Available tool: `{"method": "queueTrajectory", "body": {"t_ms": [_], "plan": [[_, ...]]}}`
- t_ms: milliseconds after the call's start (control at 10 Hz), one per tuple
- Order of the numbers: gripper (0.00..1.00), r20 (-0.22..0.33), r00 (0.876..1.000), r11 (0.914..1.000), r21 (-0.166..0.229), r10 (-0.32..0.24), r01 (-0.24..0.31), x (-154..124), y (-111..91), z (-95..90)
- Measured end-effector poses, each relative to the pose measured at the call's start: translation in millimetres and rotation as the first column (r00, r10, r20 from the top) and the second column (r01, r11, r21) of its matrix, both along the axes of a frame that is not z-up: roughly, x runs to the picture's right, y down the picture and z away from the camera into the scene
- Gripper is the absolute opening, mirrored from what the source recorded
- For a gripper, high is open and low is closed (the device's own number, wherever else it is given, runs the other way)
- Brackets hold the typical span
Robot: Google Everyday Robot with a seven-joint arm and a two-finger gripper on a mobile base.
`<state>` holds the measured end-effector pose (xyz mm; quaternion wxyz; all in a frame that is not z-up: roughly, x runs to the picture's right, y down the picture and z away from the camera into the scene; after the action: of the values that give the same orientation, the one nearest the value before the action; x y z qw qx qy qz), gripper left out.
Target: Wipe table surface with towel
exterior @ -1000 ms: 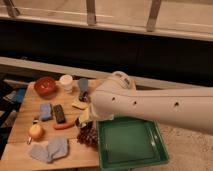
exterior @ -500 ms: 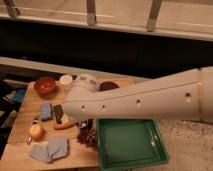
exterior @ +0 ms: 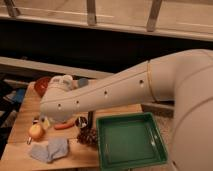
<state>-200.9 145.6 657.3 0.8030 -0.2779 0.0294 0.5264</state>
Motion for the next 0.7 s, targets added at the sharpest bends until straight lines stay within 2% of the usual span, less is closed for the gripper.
{"method": "queueTrajectory", "body": {"t_ms": [200, 400, 700], "plan": [[0.78, 0.032, 0.999, 0.9981, -0.055, -0.025, 0.026, -8.4, 19.2, 4.4], [0.78, 0.081, 0.995, 0.9927, -0.102, -0.055, 0.063, -18.3, 39.4, -1.2], [0.78, 0.081, 0.995, 0.9928, -0.103, -0.053, 0.062, -17.5, 39.3, -1.2]]}}
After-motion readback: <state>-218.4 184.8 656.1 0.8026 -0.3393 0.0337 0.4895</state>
